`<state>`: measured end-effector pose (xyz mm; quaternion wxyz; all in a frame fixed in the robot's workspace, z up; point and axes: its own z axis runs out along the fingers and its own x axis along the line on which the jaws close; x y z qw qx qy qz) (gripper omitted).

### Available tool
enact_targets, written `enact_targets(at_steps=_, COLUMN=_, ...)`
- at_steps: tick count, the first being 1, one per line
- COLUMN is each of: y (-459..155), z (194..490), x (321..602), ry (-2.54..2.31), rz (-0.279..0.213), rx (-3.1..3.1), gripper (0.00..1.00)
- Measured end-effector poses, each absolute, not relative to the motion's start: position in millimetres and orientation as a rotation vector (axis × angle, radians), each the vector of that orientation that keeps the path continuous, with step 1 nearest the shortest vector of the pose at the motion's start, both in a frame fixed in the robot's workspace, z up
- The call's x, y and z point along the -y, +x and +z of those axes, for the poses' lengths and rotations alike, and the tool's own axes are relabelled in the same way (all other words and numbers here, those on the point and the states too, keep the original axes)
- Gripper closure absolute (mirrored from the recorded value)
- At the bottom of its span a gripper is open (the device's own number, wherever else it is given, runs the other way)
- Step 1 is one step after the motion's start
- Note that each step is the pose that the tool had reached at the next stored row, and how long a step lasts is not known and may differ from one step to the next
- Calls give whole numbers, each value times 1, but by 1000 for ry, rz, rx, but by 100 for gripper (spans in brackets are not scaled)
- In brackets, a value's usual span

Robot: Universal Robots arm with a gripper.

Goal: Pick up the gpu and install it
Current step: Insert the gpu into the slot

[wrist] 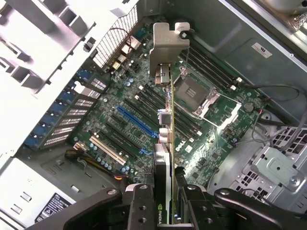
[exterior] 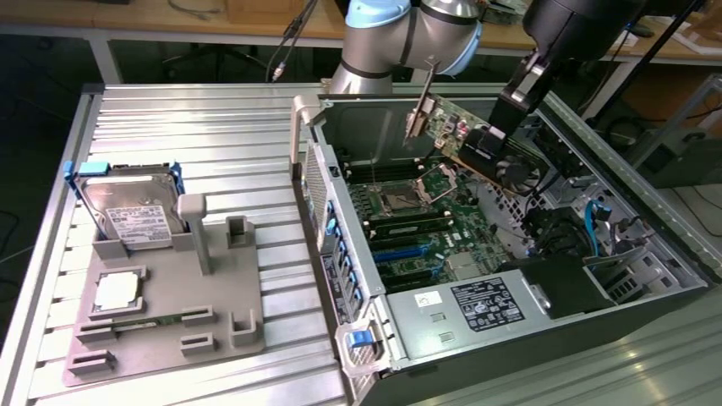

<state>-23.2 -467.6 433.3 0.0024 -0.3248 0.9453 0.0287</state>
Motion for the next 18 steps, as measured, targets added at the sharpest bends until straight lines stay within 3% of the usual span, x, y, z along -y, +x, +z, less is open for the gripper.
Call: enact_targets(at_steps=18, y=-23, z=433, x=468, ry=-1141, rz=90, rx=-2923, gripper=73)
